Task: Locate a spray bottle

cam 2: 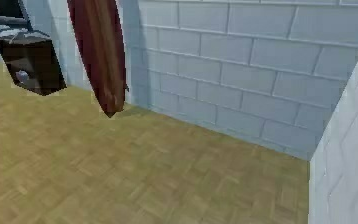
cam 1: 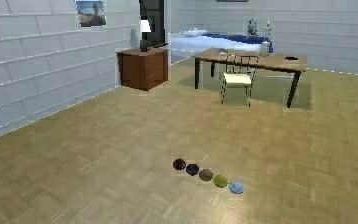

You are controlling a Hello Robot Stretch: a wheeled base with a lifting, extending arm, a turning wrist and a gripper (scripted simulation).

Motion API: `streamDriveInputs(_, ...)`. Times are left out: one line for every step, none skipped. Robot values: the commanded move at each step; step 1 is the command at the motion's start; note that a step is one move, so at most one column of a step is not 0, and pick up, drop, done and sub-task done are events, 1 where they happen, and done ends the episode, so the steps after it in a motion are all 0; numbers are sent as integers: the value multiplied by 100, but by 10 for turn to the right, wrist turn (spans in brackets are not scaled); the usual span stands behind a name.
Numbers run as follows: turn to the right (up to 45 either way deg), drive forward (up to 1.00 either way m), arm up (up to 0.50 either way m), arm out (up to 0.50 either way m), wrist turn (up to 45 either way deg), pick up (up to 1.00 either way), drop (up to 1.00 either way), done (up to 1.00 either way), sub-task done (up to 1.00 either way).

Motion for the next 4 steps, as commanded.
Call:
streamDriveInputs(-450,0,0,0,0,0,0,0,0)
streamDriveInputs(-180,0,0,0,0,0,0,0,0)
streamDriveInputs(0,75,0,0,0,0,0,0,0)
streamDriveInputs(-450,0,0,0,0,0,0,0,0)
